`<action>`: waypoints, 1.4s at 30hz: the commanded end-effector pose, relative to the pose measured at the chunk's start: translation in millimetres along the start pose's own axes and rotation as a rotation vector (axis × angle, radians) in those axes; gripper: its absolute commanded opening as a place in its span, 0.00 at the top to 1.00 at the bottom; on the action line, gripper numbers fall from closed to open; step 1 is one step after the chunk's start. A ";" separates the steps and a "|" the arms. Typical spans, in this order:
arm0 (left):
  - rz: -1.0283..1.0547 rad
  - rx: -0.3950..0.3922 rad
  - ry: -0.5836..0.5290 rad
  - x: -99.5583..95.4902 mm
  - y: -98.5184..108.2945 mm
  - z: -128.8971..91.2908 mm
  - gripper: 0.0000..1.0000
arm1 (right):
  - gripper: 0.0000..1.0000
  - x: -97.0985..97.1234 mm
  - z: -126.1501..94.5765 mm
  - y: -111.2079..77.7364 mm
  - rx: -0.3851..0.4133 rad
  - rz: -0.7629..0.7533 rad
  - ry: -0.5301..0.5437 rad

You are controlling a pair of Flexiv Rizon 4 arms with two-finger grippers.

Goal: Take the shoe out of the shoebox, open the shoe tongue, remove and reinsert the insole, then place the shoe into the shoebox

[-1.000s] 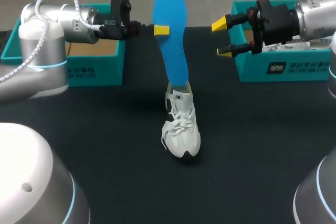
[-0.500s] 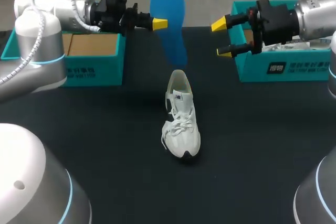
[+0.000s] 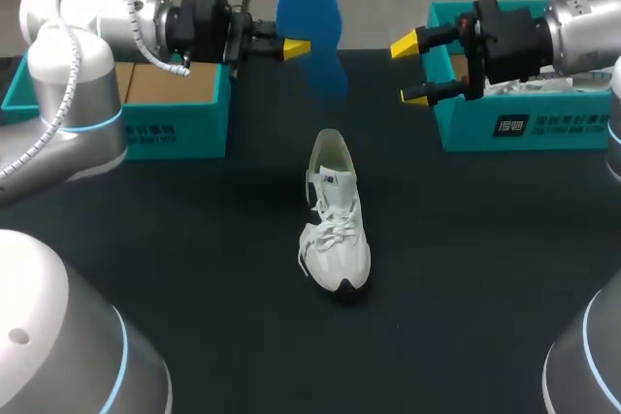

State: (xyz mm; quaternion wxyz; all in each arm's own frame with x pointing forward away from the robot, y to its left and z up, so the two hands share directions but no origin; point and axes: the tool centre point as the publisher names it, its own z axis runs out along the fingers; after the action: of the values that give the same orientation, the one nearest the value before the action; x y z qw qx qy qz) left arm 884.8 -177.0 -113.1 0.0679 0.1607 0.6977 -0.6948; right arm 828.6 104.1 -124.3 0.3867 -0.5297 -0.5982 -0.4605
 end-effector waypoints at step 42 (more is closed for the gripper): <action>1.367 -0.310 -0.077 -27.0 2.4 -12.8 1.00 | 0.00 0.5 1.1 -0.4 -0.002 0.001 -0.001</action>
State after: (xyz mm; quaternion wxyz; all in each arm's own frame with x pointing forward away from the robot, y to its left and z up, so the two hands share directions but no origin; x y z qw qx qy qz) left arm 920.6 -167.2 -103.2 0.4777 0.5060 0.5588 -0.4512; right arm 828.8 104.2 -124.1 0.3868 -0.5296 -0.5982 -0.4605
